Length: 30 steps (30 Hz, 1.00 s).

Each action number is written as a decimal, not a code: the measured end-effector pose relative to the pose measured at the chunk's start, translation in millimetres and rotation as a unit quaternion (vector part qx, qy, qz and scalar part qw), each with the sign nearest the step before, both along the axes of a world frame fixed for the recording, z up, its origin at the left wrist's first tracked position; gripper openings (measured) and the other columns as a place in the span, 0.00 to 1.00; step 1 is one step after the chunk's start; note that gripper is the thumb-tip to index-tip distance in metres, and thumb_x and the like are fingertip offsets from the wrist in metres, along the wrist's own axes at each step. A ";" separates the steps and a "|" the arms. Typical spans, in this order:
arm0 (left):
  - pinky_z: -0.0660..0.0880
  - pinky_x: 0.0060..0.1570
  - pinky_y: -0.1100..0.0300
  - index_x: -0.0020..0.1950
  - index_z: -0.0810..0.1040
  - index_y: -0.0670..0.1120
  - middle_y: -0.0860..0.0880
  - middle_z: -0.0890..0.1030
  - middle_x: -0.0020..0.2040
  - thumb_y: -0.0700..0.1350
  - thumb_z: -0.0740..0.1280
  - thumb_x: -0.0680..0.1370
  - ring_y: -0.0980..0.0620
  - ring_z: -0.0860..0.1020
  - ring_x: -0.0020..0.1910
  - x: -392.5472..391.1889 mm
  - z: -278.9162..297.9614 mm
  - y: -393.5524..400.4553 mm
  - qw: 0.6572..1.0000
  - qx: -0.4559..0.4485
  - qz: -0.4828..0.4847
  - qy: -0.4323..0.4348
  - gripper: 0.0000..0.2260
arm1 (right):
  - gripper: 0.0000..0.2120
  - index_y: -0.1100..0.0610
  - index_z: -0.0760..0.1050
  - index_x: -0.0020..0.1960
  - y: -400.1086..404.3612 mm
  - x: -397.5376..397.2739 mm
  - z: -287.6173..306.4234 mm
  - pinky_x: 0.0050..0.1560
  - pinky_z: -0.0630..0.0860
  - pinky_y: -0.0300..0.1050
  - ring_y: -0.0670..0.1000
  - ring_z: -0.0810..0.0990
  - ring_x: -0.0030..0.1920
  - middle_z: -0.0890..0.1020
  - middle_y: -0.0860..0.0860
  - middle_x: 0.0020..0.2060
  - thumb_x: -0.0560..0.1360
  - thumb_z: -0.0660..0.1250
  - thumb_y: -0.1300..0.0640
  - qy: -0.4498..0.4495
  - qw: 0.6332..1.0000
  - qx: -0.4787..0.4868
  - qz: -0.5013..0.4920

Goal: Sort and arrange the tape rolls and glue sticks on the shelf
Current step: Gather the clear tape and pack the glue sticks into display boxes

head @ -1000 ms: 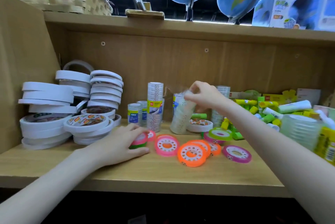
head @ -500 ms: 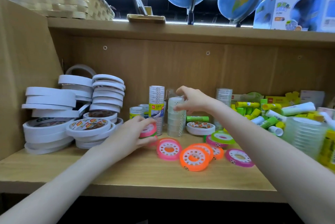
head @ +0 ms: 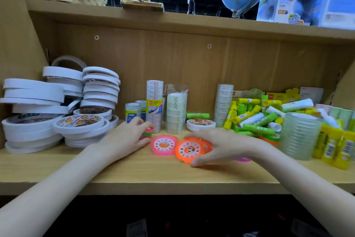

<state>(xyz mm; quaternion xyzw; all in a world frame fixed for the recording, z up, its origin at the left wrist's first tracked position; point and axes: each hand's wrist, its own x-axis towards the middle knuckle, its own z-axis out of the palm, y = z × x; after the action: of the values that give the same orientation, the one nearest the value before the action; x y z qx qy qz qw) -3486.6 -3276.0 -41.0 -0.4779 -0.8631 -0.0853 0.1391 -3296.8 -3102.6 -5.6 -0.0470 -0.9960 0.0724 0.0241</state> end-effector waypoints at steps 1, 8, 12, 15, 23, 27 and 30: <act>0.72 0.58 0.52 0.68 0.65 0.57 0.49 0.67 0.64 0.57 0.59 0.78 0.47 0.73 0.58 -2.7 0.5 -1.8 1.000 -0.001 0.009 -0.004 0.19 | 0.33 0.42 0.62 0.70 0.6 -2.1 -1.5 0.55 0.64 0.34 0.41 0.69 0.59 0.71 0.41 0.63 0.69 0.70 0.40 0.019 1.000 -0.021 -0.004; 0.66 0.64 0.52 0.70 0.67 0.52 0.50 0.67 0.68 0.60 0.56 0.77 0.47 0.65 0.66 7.0 -4.0 -12.3 0.996 0.084 -0.011 0.040 0.23 | 0.30 0.51 0.72 0.64 10.0 -22.5 -1.2 0.58 0.74 0.42 0.46 0.77 0.54 0.79 0.46 0.55 0.65 0.76 0.48 0.134 0.985 -0.102 -0.031; 0.70 0.55 0.54 0.60 0.75 0.49 0.52 0.75 0.58 0.53 0.56 0.78 0.52 0.71 0.57 20.1 -2.0 -14.0 0.980 0.183 -0.058 0.058 0.16 | 0.22 0.54 0.78 0.56 14.1 -48.4 7.9 0.52 0.78 0.50 0.51 0.80 0.50 0.83 0.51 0.49 0.65 0.75 0.46 0.209 0.948 -0.232 -0.058; 0.69 0.52 0.54 0.59 0.74 0.47 0.51 0.75 0.55 0.55 0.50 0.72 0.50 0.73 0.54 21.9 -4.8 -17.9 0.977 0.202 -0.058 0.044 0.23 | 0.25 0.57 0.77 0.60 -2.7 -70.7 -1.3 0.53 0.74 0.46 0.51 0.79 0.52 0.81 0.52 0.52 0.67 0.73 0.45 0.160 0.966 -0.199 -0.040; 0.65 0.63 0.57 0.65 0.70 0.53 0.56 0.73 0.62 0.66 0.45 0.71 0.57 0.69 0.62 23.2 -6.8 -12.8 0.983 0.145 -0.116 -0.004 0.31 | 0.20 0.53 0.75 0.60 25.6 -22.6 23.5 0.57 0.73 0.45 0.50 0.77 0.57 0.79 0.50 0.55 0.72 0.68 0.45 0.124 0.984 -0.074 -0.106; 0.55 0.71 0.52 0.72 0.59 0.61 0.57 0.61 0.73 0.78 0.42 0.65 0.54 0.61 0.71 37.0 -2.2 10.3 0.990 0.005 -0.137 -0.002 0.40 | 0.32 0.46 0.63 0.71 46.8 16.3 10.3 0.64 0.67 0.44 0.50 0.69 0.66 0.69 0.49 0.68 0.71 0.63 0.35 -0.012 0.990 -0.017 -0.141; 0.59 0.70 0.52 0.70 0.63 0.60 0.56 0.63 0.72 0.77 0.42 0.64 0.53 0.63 0.70 38.1 -0.3 22.1 0.990 -0.049 -0.131 0.027 0.40 | 0.37 0.43 0.58 0.73 48.5 34.9 -15.3 0.68 0.61 0.42 0.49 0.64 0.69 0.63 0.48 0.70 0.68 0.62 0.33 0.002 0.992 -0.050 -0.119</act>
<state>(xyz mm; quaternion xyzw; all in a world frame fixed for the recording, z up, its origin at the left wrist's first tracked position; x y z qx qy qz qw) -3448.5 -3253.9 -41.4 -0.5953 -0.7920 -0.0476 0.1265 -3261.9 -3054.2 -20.9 -0.1661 -0.9784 0.1188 0.0321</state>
